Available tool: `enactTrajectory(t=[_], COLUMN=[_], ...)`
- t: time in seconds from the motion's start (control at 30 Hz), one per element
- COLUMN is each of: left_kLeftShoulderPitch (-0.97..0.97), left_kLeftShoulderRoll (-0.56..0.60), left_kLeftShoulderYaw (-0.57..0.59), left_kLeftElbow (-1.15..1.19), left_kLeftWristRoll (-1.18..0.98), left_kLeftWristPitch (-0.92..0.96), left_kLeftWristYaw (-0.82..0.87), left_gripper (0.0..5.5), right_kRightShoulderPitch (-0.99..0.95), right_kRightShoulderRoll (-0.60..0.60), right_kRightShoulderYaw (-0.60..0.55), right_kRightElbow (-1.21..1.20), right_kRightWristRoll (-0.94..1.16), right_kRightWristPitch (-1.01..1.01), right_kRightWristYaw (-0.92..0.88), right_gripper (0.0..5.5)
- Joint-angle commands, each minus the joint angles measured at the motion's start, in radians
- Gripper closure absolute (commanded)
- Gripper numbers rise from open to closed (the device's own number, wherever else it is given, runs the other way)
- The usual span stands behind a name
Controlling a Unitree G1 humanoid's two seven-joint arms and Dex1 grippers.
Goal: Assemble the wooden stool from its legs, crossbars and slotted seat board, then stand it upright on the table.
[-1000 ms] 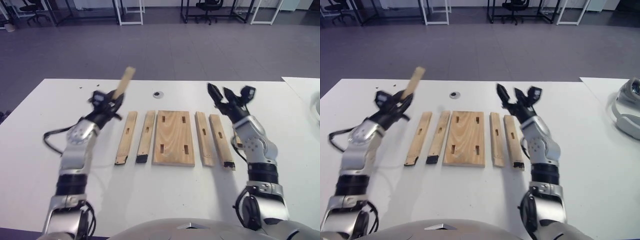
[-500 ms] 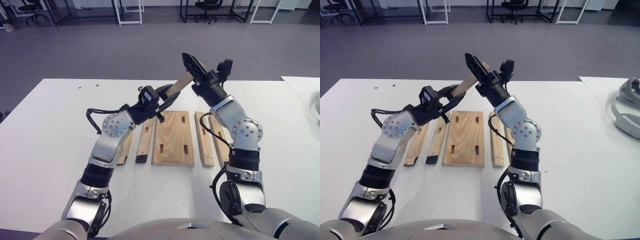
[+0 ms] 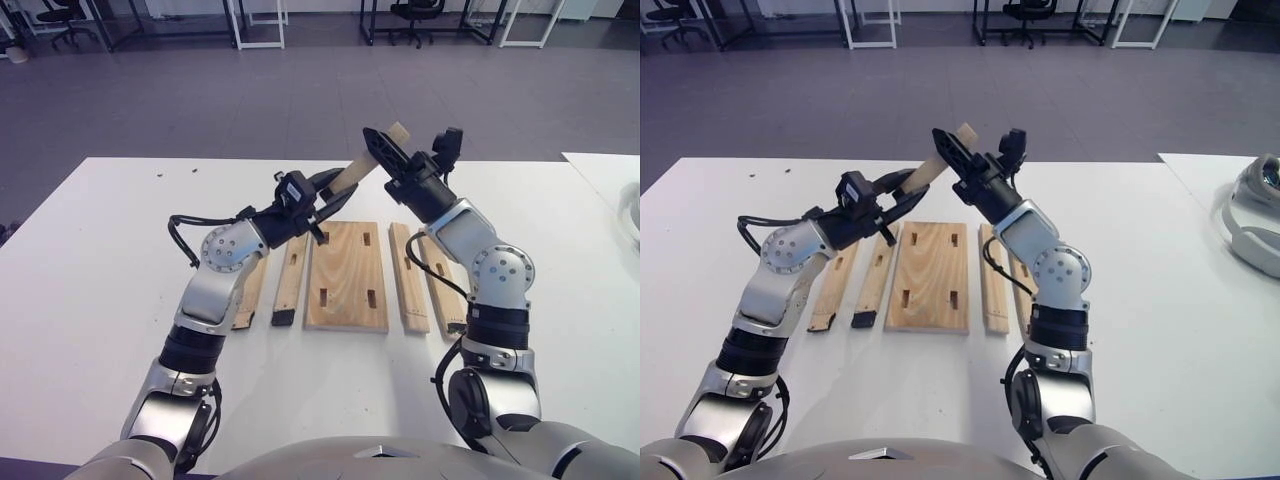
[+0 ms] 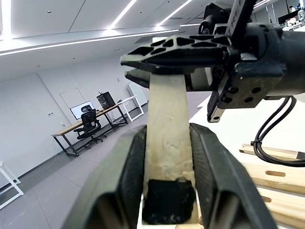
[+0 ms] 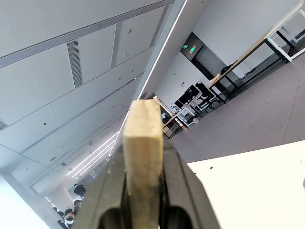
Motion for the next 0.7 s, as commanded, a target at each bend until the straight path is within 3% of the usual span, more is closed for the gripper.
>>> enactTrajectory(t=[0.03,0.17,0.33,0.7], left_kLeftShoulderPitch=[0.012,0.051,0.118,0.13], left_kLeftShoulderRoll=[0.023,0.031,-0.013,-0.046], left_kLeftShoulderYaw=[-0.034,0.036,0.132,0.128], left_kLeftElbow=[-0.012,0.016,0.01,0.016], left_kLeftWristRoll=[0.016,0.027,-0.034,-0.034], left_kLeftWristPitch=[0.02,0.053,0.119,0.13], left_kLeftWristYaw=[-0.036,0.044,0.136,0.178], left_gripper=[3.69,3.11,2.14,2.12], right_kRightShoulderPitch=[0.067,0.271,0.396,0.368], right_kRightShoulderRoll=[-0.033,-0.096,-0.075,-0.034], right_kRightShoulderYaw=[-0.02,-0.126,-0.092,-0.102], right_kRightElbow=[-0.04,-0.066,0.052,0.142], right_kRightWristRoll=[-0.066,-0.23,-0.384,-0.4], right_kRightWristPitch=[-0.053,-0.199,-0.295,-0.367], right_kRightWristYaw=[-0.006,-0.05,-0.042,-0.016], right_gripper=[5.09,5.09,5.09,5.09])
